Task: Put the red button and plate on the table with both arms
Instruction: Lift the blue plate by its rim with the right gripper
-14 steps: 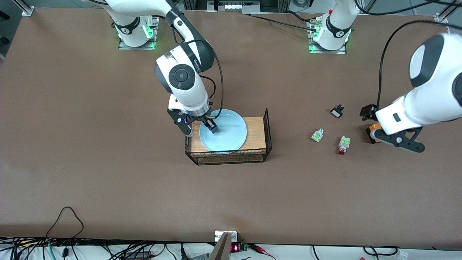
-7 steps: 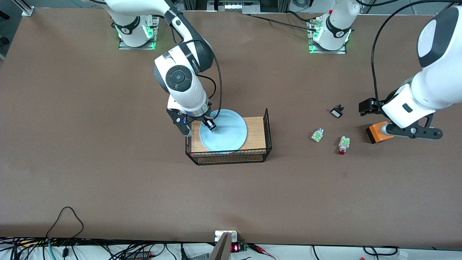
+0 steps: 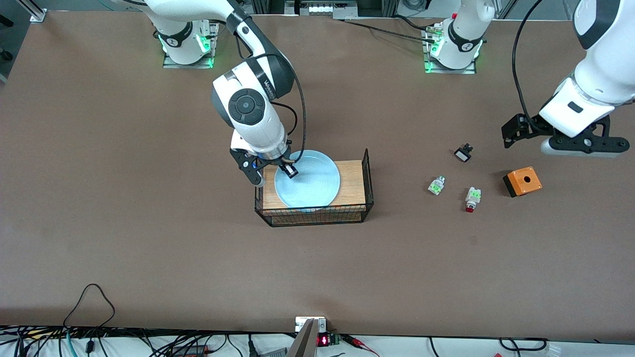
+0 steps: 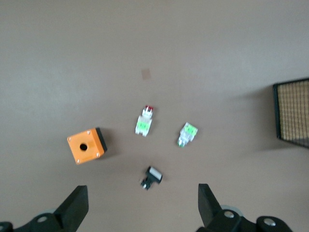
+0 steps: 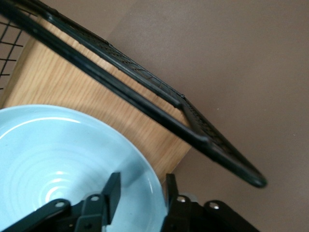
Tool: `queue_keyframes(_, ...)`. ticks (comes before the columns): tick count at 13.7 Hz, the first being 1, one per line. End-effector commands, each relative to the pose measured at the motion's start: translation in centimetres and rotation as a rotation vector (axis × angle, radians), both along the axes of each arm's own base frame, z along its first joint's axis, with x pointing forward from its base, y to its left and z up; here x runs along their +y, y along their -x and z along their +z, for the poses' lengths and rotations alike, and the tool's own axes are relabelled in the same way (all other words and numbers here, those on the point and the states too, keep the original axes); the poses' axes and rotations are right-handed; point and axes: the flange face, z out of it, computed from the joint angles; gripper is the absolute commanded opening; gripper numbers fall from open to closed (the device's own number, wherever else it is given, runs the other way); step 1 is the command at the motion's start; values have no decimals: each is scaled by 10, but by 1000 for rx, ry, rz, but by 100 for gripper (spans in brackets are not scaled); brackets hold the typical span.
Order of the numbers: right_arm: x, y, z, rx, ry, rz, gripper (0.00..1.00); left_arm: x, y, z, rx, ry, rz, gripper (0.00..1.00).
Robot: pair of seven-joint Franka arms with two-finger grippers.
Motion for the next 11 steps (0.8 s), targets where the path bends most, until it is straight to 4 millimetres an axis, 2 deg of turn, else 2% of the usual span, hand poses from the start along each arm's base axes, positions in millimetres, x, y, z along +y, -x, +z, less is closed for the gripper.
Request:
queue_keyframes(1, -1, 2, 14, 16, -6, -11, 28, 3, 7, 6, 19, 16, -15, 100)
queue_keyframes(4, -1, 3, 19, 17, -6, -9, 21, 2, 5, 13, 4, 23, -16, 100)
queue_keyframes(5, -1, 3, 19, 18, -7, -9, 18, -3, 2, 23, -17, 39, -19, 100)
queue_keyframes(7, -1, 3, 20, 18, -6, -11, 14, -6, -3, 23, -14, 42, -28, 100)
queue_keyframes(11, 1, 9, 15, 48, 14, 7, 7, -9, -2, 25, -13, 44, -34, 100)
